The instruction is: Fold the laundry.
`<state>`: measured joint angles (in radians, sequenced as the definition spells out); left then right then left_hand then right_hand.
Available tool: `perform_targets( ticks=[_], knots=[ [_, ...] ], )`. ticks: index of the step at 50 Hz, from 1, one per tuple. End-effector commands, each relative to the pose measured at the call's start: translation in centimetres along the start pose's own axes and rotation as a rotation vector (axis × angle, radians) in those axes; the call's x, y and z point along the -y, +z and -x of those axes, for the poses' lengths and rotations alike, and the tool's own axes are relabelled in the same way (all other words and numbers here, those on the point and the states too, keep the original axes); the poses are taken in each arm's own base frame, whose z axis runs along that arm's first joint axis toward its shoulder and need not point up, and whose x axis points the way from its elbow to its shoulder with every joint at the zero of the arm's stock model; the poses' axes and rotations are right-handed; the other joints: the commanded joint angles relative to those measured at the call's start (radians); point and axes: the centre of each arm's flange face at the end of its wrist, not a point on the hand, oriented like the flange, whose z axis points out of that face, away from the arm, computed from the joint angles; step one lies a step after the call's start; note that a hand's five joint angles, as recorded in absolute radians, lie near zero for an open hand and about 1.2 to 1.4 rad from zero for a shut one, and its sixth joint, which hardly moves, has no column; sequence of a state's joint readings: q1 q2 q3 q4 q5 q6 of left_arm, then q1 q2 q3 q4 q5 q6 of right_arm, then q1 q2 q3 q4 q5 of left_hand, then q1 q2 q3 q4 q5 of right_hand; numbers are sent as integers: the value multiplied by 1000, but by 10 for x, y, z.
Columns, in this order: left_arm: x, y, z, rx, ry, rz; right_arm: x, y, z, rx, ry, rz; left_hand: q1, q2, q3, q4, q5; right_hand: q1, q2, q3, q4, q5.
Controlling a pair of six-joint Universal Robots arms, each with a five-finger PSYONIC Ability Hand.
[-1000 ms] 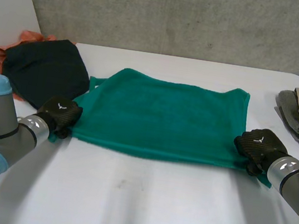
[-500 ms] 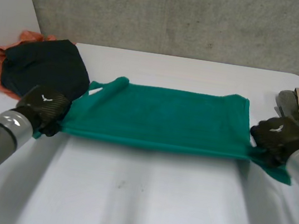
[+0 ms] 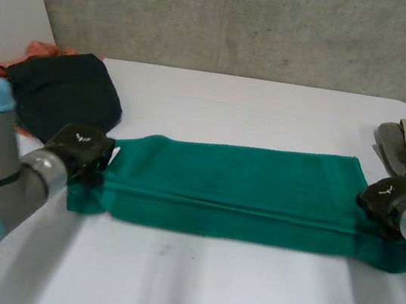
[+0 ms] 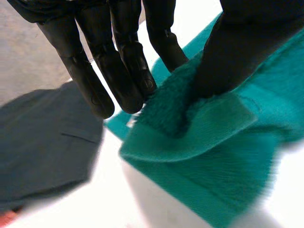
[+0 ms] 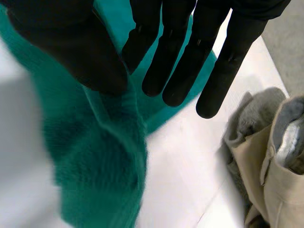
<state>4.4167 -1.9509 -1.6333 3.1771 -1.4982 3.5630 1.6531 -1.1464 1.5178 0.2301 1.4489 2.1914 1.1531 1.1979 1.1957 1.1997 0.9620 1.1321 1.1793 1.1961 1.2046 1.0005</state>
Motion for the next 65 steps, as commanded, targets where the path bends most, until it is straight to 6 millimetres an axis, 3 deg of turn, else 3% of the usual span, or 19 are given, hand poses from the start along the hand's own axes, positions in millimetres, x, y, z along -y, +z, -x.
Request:
perform_targets(
  ticks=[1,3,4,5,8,12,14,20,27,33,36,41,46,50,56,60,63,65],
  knots=[
    [64,62,21,166,96,-225,60,30,-47,-331,-21,-234,243,198,201,197,260,264,217,200,192,221],
    [96,65,32,219,106,-346,95,25,-72,-486,11,-407,243,198,201,197,260,264,217,200,192,221],
    [111,65,36,246,111,-410,106,21,-81,-534,27,-469,243,198,201,197,260,264,217,200,192,221],
    [143,62,45,301,113,-542,116,16,-91,-589,40,-532,243,198,201,197,260,264,217,200,192,221],
    [189,51,64,411,96,-769,147,-11,-130,-809,90,-767,243,198,201,197,260,264,217,200,192,221],
    [222,29,78,483,73,-918,162,-27,-146,-907,113,-883,243,198,201,197,260,264,217,200,192,221],
    [222,27,78,482,73,-912,162,-27,-144,-889,110,-875,243,198,201,197,260,264,217,200,192,221],
    [172,46,68,423,73,-740,149,-14,-125,-751,119,-781,243,198,201,197,260,264,217,200,192,221],
    [102,65,52,345,50,-536,117,19,-79,-539,103,-664,243,198,201,197,260,264,217,200,192,221],
    [49,70,25,262,47,-385,71,60,-26,-307,121,-466,243,198,201,197,260,264,217,200,192,221],
    [30,70,16,234,51,-323,53,67,-4,-207,122,-367,243,198,201,197,260,264,217,200,192,221],
    [-8,51,-7,157,65,-180,37,59,16,-89,111,-252,243,198,201,197,260,264,217,200,192,221],
    [-23,7,-16,100,100,-64,18,34,24,12,64,-113,243,198,201,197,260,264,217,200,192,221],
    [-33,-32,-23,49,144,41,-7,-9,18,95,-13,40,243,198,201,197,260,264,217,200,192,221],
    [-43,-88,-35,-62,153,205,-28,-45,15,150,-147,129,243,198,201,197,260,264,217,200,192,221],
    [-41,-97,-44,-103,171,220,-31,-44,11,126,-169,130,243,198,201,197,260,264,217,200,192,221],
    [-28,-84,-41,-71,171,143,-27,-38,8,75,-142,94,243,198,201,197,260,264,217,200,192,221],
    [-24,-74,-40,-51,174,114,-24,-22,1,11,-93,58,243,198,201,197,260,264,217,200,192,221]
  ],
)
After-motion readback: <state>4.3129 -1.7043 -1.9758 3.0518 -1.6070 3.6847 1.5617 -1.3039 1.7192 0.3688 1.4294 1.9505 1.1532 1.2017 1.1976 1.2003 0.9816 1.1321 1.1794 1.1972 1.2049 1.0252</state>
